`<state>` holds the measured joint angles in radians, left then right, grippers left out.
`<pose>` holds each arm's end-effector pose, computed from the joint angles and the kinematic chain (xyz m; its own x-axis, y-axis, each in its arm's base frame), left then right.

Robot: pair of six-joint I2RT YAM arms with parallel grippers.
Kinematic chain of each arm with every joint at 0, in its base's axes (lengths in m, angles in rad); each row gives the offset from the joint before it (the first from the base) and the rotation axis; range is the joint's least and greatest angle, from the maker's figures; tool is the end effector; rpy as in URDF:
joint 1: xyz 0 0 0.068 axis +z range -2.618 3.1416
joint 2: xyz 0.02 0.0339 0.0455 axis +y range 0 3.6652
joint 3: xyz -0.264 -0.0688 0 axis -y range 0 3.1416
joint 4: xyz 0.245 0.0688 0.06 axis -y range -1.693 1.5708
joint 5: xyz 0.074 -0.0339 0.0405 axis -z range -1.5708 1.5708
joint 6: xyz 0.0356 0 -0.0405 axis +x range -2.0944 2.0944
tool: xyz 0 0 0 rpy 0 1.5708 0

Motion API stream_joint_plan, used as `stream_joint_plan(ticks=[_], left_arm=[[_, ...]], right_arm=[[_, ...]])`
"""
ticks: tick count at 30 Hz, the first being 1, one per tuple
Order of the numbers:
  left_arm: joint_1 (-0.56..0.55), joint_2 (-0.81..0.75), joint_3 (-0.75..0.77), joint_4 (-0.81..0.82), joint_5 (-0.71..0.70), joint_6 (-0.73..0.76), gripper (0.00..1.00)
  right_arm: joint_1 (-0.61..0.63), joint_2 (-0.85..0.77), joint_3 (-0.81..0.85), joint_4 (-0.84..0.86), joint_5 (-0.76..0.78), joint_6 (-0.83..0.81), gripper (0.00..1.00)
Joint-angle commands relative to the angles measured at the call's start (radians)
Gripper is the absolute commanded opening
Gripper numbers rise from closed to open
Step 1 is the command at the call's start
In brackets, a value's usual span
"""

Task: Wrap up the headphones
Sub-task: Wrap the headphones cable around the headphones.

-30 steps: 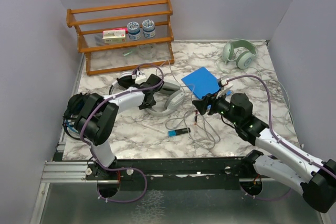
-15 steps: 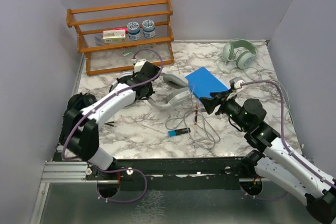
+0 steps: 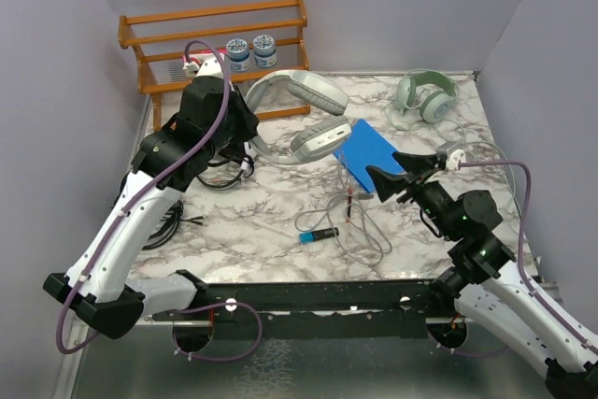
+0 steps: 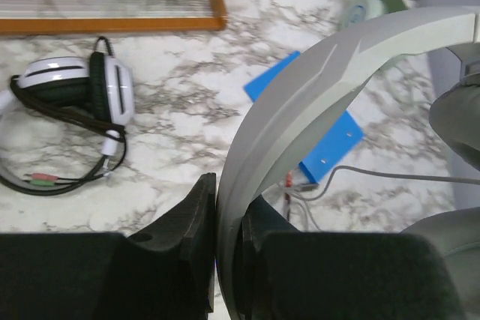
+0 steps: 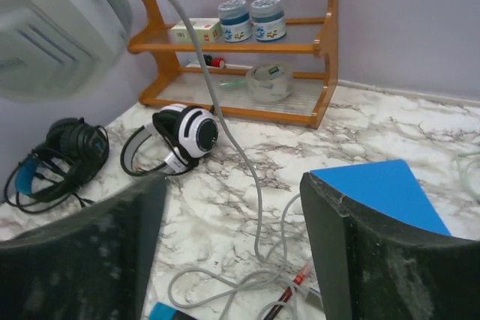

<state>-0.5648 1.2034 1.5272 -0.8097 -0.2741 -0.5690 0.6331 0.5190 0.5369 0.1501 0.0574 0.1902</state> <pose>0.2029 -0.1172 0.4442 -0.5010 -0.2966 -0.8130 0.0512 0.9276 -0.3699 0.1162 0.0828 0.3271 0.0293 0.2556 -0.9663 -0.5607 0.8045 0.1958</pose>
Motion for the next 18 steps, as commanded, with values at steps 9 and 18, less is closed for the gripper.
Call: stream_joint_plan(ticks=[9,18], left_arm=[[-0.001,-0.031,0.145,0.007,0.532,-0.127,0.06],[0.000,-0.039,0.150,0.065,0.712,-0.183,0.06]], right_arm=[[0.000,0.182,-0.092,0.352,-0.296,-0.042,0.97],[-0.001,0.291,-0.099,0.483,-0.231,-0.064,0.71]])
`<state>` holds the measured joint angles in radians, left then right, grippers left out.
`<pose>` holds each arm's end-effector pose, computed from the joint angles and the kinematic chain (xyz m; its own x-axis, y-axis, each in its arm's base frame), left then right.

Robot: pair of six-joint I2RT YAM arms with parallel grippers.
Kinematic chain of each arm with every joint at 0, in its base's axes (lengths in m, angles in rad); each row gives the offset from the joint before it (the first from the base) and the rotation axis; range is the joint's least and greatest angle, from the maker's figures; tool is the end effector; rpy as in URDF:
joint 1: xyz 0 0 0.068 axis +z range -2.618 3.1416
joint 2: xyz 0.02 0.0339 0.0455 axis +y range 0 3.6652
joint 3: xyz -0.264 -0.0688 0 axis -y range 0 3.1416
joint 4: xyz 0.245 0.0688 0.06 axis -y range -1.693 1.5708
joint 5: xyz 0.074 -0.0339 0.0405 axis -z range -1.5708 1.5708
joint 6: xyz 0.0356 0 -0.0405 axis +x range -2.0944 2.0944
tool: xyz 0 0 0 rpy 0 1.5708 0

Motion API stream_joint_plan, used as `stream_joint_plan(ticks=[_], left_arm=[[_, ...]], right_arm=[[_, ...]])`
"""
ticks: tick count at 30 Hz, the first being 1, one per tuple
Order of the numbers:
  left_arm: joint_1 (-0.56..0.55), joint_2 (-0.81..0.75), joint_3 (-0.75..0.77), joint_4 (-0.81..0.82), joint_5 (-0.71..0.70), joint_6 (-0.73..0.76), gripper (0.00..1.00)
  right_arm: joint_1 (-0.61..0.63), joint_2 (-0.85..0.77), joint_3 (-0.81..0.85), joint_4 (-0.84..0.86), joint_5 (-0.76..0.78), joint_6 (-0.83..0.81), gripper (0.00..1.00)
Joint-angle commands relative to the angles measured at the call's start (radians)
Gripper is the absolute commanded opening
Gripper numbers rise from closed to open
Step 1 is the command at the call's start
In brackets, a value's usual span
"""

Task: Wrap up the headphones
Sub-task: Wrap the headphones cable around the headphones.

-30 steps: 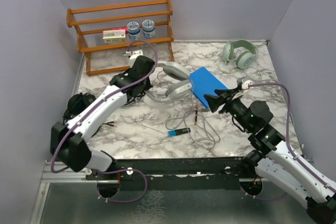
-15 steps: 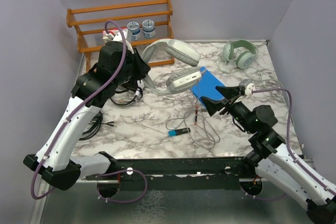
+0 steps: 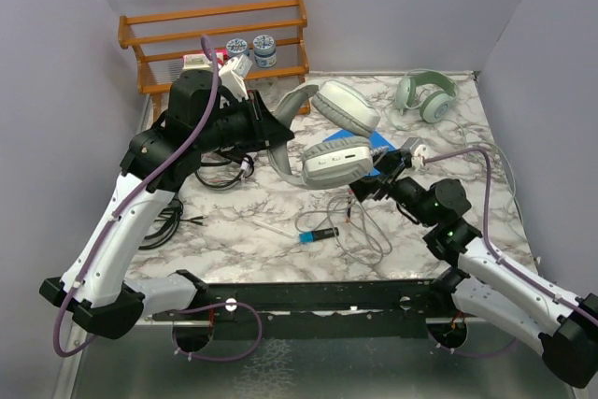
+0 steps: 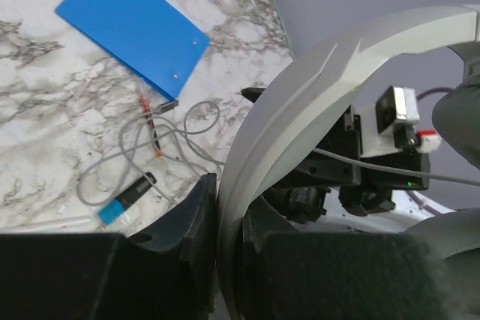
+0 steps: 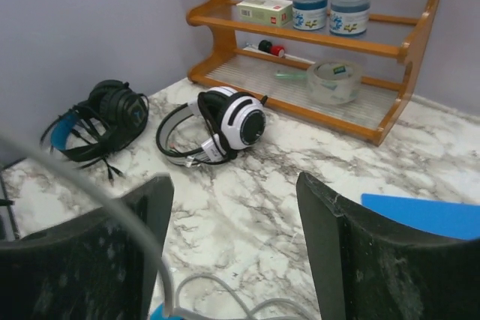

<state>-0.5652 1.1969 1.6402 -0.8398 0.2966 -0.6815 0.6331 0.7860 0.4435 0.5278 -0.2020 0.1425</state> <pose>0.1792 -0.1260 0.4768 -0.7194 -0.2572 -0.6453 0.3692 0.6454 -0.6687 0.1501 0.1190 0.2946 0.0421 0.2035 -0.9782 -0.7522 0.6508 0.1030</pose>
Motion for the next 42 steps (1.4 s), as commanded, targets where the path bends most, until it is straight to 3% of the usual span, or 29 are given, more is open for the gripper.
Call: stream_joint_plan(ticks=[1,6,8,12,16,20,26,31,34,42], left_arm=[[0.000,-0.038,0.035,0.096,0.140,-0.069,0.06],[0.000,-0.057,-0.030,0.094,0.126,-0.024,0.06],[-0.001,-0.064,-0.083,0.094,0.112,0.042,0.05],[-0.001,-0.053,-0.168,0.079,0.084,0.153,0.00],[-0.004,-0.041,-0.218,0.070,0.007,0.234,0.00],[-0.026,-0.035,-0.254,0.067,-0.056,0.335,0.00],[-0.067,-0.018,-0.270,0.047,-0.122,0.427,0.00],[-0.151,0.021,-0.235,0.048,-0.152,0.523,0.00],[-0.192,0.037,-0.215,0.048,-0.175,0.559,0.00],[-0.229,0.049,-0.195,0.081,-0.068,0.560,0.00]], right_arm=[[0.000,0.016,-0.007,0.111,0.040,-0.013,0.60],[-0.001,-0.096,0.009,0.053,0.123,-0.009,0.11],[0.000,-0.134,0.052,-0.037,0.209,-0.025,0.02],[-0.001,-0.180,0.162,-0.177,0.355,-0.067,0.01],[-0.001,-0.179,0.296,-0.252,0.307,-0.131,0.01],[0.000,-0.102,0.516,-0.414,0.158,-0.226,0.01],[-0.001,0.023,0.775,-0.667,-0.268,-0.327,0.01],[0.000,0.122,0.878,-0.791,-0.408,-0.370,0.02],[-0.001,0.189,0.916,-0.829,-0.453,-0.386,0.09],[-0.001,0.217,0.825,-0.721,-0.371,-0.307,0.17]])
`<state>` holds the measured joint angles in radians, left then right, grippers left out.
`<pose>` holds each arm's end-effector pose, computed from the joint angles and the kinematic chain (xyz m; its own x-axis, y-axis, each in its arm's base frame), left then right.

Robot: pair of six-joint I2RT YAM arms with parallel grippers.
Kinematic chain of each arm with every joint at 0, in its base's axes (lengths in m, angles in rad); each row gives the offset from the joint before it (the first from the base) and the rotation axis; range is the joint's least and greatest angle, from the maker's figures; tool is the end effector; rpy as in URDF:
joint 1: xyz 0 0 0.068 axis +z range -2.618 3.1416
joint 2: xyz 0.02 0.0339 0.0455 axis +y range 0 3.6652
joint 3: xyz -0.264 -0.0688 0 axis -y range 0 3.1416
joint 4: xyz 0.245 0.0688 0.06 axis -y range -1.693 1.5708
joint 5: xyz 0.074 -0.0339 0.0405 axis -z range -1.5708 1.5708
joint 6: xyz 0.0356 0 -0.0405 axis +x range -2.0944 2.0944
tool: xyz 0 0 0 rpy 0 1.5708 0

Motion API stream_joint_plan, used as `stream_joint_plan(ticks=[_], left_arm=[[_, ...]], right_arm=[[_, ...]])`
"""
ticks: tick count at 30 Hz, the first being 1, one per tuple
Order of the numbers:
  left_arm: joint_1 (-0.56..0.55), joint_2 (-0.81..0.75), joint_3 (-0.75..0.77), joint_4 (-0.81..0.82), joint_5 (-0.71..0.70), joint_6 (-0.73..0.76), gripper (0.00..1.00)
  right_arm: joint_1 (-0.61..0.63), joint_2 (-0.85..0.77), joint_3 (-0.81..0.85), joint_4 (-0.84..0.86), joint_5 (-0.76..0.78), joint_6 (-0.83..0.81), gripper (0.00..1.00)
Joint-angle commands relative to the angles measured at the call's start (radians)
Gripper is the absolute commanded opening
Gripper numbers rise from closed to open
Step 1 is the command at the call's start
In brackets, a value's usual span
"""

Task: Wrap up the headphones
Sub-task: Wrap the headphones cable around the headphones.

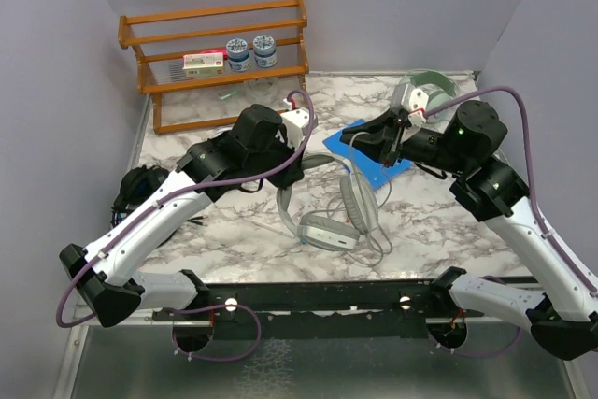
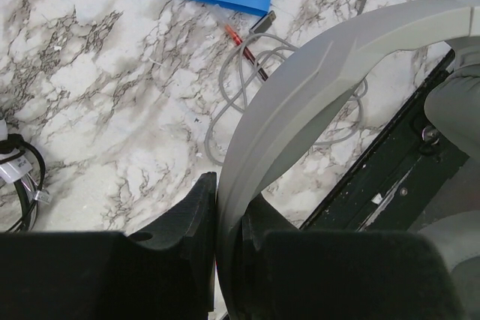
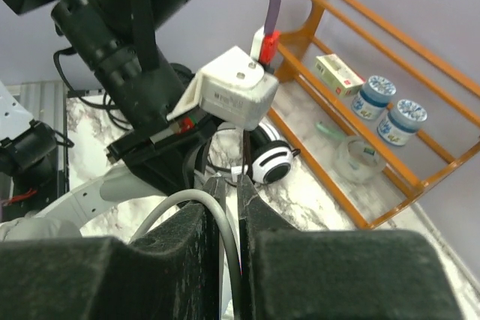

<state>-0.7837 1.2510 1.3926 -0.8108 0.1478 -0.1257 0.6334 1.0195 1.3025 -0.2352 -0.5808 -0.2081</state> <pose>0.1782 -0.1849 0.3903 -0.5337 0.3569 -0.7667 0.7188 0.6691 -0.1890 0.1528 0.1364 0.4694 0.2312 -0.0445 -0.9719 -0.9084 0.3478 -0.2320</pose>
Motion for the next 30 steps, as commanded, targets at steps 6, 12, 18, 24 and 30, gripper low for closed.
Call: stream_joint_plan(ticks=[6,12,18,24,30], left_arm=[[-0.017,-0.024,0.053,0.131,0.221,-0.021,0.00],[-0.018,-0.059,0.045,0.198,0.332,-0.064,0.00],[-0.017,-0.091,0.039,0.260,0.382,-0.155,0.00],[-0.017,-0.137,0.012,0.394,0.472,-0.307,0.00],[-0.017,-0.100,0.162,0.321,0.475,-0.400,0.00]], right_arm=[[-0.001,-0.005,-0.108,0.067,0.161,0.120,0.19],[-0.001,0.027,-0.169,0.052,0.341,0.173,0.29],[-0.001,-0.069,-0.372,0.224,0.413,0.234,0.40],[-0.001,-0.156,-0.580,0.491,0.288,0.276,0.39],[-0.001,-0.183,-0.735,0.752,0.169,0.305,0.48]])
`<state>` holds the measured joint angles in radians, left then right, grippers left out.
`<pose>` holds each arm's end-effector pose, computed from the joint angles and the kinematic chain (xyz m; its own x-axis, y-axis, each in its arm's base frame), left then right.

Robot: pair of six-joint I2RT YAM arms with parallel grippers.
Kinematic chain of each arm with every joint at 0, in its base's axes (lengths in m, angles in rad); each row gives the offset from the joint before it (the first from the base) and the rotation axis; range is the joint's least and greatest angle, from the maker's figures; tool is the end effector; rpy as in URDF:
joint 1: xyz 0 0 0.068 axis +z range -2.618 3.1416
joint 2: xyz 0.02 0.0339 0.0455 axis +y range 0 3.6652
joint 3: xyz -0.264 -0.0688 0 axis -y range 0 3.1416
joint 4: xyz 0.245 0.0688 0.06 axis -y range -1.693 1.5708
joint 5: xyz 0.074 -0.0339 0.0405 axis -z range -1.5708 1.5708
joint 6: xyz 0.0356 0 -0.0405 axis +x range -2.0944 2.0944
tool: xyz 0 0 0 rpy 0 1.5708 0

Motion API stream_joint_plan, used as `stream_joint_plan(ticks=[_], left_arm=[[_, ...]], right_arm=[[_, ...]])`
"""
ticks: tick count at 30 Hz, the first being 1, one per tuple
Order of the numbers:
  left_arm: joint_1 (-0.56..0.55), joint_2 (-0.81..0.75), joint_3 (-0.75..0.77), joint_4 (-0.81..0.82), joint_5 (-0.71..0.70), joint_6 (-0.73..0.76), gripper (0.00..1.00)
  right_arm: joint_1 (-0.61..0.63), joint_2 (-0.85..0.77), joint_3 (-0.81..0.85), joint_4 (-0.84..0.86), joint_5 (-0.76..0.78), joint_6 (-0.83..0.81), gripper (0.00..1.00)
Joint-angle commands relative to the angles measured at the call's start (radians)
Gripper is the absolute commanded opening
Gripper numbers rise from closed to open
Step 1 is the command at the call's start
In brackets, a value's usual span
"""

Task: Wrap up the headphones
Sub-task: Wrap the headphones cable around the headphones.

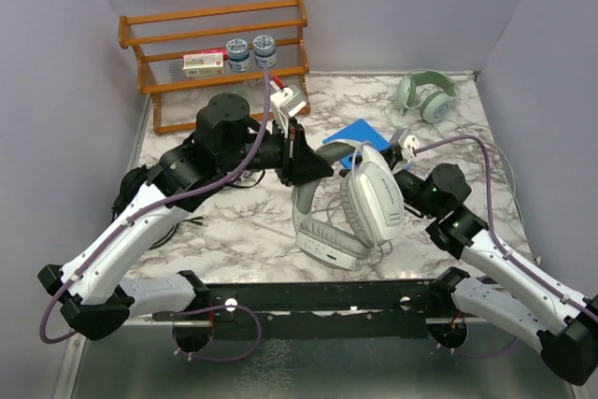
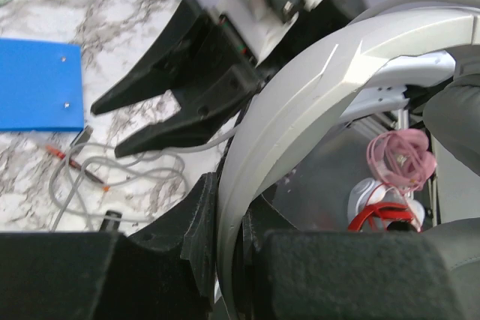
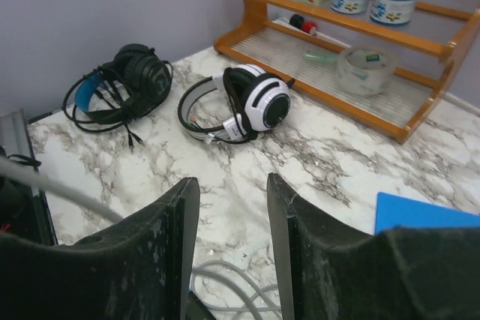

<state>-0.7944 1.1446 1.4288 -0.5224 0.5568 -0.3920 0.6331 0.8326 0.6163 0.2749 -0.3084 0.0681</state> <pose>0.1481 -0.1776 0.4556 -0.5217 0.0683 -0.8504 0.8291 0.2755 -0.4865 0.1567 0.1284 0.3211 -0.0079 0.0746 -0.9972 -0.8094 0.5852 0.0502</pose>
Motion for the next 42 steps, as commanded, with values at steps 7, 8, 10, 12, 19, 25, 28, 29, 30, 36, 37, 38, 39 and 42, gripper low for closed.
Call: stream_joint_plan(ticks=[7,8,10,12,19,25,28,29,30,36,37,38,39,42], left_arm=[[-0.006,0.025,0.218,0.002,0.043,-0.196,0.00],[-0.006,0.026,0.223,0.002,0.032,-0.203,0.00],[-0.006,0.032,0.230,0.002,0.012,-0.231,0.00],[-0.006,0.046,0.240,0.000,0.000,-0.257,0.00],[-0.005,0.079,0.317,-0.055,-0.060,-0.279,0.00],[0.001,0.083,0.302,-0.090,-0.139,-0.245,0.00],[0.005,0.094,0.299,-0.090,-0.144,-0.242,0.00],[0.005,0.097,0.301,-0.090,-0.149,-0.238,0.00],[0.006,0.100,0.303,-0.093,-0.159,-0.234,0.00],[0.008,0.114,0.323,-0.105,-0.160,-0.229,0.00],[0.009,0.116,0.326,-0.105,-0.156,-0.231,0.00],[0.008,0.115,0.328,-0.105,-0.154,-0.232,0.00],[0.008,0.112,0.326,-0.106,-0.155,-0.233,0.00],[0.008,0.102,0.323,-0.110,-0.162,-0.235,0.00]], right_arm=[[0.000,0.093,-0.076,0.397,-0.274,0.068,0.49],[0.000,0.110,-0.081,0.424,-0.308,0.081,0.49],[-0.001,0.145,-0.076,0.456,-0.368,0.090,0.49],[-0.001,0.173,-0.059,0.452,-0.414,0.080,0.49],[-0.001,0.095,-0.071,0.254,0.048,0.083,0.49],[-0.001,-0.111,-0.120,0.008,0.520,0.108,0.55],[0.000,-0.208,-0.134,-0.088,0.486,0.101,0.67],[0.000,-0.238,-0.139,-0.118,0.462,0.102,0.71],[0.000,-0.266,-0.146,-0.140,0.435,0.105,0.76],[-0.001,-0.333,-0.257,0.031,0.070,0.107,1.00],[-0.001,-0.311,-0.271,0.079,0.034,0.110,1.00],[-0.001,-0.276,-0.279,0.116,0.018,0.107,1.00],[-0.001,-0.237,-0.277,0.144,0.012,0.094,1.00],[-0.001,-0.111,-0.252,0.213,0.052,0.057,1.00]])
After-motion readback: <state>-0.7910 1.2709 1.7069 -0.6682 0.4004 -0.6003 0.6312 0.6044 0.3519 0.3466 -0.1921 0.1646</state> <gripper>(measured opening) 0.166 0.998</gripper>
